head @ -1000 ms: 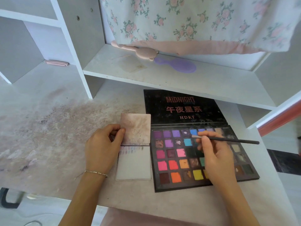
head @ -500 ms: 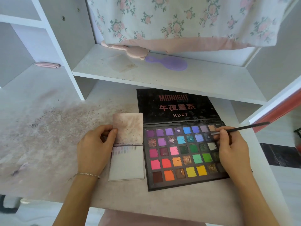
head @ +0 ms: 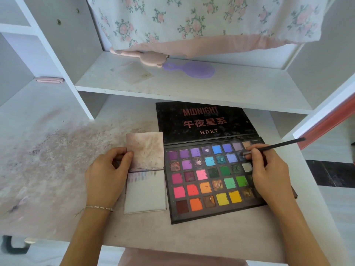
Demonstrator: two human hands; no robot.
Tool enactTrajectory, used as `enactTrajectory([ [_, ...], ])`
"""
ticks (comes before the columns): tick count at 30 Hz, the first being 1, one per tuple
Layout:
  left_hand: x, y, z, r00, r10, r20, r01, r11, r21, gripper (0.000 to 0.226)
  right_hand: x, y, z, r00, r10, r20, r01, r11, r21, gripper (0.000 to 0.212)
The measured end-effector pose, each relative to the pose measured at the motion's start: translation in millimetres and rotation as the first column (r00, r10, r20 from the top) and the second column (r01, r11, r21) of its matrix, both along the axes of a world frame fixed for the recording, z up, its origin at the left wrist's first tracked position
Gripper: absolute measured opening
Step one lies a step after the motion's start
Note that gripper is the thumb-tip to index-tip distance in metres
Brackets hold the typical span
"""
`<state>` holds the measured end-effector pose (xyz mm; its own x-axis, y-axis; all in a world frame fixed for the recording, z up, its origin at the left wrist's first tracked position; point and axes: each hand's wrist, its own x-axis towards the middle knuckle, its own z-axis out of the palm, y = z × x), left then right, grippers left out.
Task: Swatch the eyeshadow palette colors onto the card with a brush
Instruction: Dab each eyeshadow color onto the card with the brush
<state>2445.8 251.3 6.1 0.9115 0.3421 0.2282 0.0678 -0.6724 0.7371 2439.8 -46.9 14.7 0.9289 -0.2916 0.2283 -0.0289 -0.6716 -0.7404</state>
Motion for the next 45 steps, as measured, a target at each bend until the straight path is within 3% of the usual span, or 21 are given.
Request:
enactTrajectory([
  [20, -0.8, -1.6, 3.3, 1.000, 0.007, -0.009, -0.007, 1.000, 0.003, 0.010, -1.3, 0.7, 0.1, 0.999, 0.035, 0.000, -0.035, 0.999, -0.023, 0.009],
  [30, -0.7, -1.0, 2.3, 1.000, 0.011, -0.017, -0.012, 1.000, -0.004, 0.009, -5.3, 5.0, 3.2, 0.996, 0.034, 0.088, -0.036, 0.999, 0.020, 0.011],
  [37, -0.1, -0.1, 1.3, 1.000, 0.013, -0.006, -0.013, 1.000, -0.007, 0.008, -17.8, 42.6, 11.3, 0.971, 0.205, 0.122, -0.224, 0.960, 0.167, 0.032],
  [45, -0.1, 0.3, 1.3, 1.000, 0.008, 0.007, -0.008, 1.000, -0.004, 0.007, -24.2, 103.0, 11.4, 0.917, 0.396, 0.046, -0.388, 0.863, 0.324, 0.017],
])
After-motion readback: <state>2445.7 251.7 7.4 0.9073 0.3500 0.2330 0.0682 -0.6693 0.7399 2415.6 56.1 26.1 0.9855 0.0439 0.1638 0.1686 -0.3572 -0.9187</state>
